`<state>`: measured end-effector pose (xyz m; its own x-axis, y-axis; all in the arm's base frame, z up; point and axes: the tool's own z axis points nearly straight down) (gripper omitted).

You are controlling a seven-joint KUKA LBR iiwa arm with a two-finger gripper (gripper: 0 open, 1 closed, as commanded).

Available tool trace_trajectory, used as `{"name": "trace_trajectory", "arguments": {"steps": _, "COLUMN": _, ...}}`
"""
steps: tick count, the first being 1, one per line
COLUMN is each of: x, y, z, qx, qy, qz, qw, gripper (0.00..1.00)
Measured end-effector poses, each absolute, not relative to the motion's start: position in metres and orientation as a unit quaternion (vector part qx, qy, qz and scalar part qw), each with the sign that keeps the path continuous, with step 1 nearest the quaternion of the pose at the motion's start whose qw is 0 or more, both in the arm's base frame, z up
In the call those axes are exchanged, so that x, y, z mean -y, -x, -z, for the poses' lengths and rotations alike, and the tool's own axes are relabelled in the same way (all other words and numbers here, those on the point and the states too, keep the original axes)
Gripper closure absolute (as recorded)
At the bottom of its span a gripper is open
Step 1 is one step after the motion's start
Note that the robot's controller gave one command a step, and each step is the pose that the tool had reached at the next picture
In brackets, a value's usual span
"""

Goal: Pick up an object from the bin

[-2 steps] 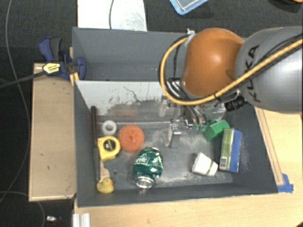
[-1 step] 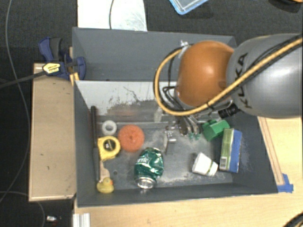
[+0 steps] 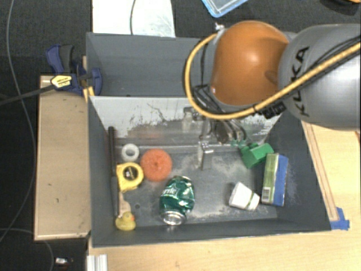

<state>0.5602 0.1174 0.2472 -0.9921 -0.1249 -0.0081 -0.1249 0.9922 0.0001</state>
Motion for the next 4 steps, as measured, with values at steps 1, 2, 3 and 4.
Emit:
{"name": "trace_trajectory", "arguments": {"steps": 1, "x": -0.119, "y": -0.534, "z": -0.214, "qx": -0.994, "qy": 0.107, "qz": -0.001, "qw": 0.006, "gripper": 0.00}}
{"name": "trace_trajectory", "arguments": {"steps": 2, "x": -0.097, "y": -0.507, "z": -0.189, "qx": -0.998, "qy": 0.059, "qz": -0.002, "qw": 0.009, "gripper": 0.00}}
{"name": "trace_trajectory", "arguments": {"steps": 3, "x": -0.107, "y": -0.495, "z": -0.143, "qx": -0.995, "qy": 0.103, "qz": -0.002, "qw": 0.009, "gripper": 0.00}}
{"name": "trace_trajectory", "arguments": {"steps": 4, "x": -0.124, "y": -0.489, "z": -0.099, "qx": -0.991, "qy": 0.133, "qz": -0.001, "qw": 0.012, "gripper": 0.00}}
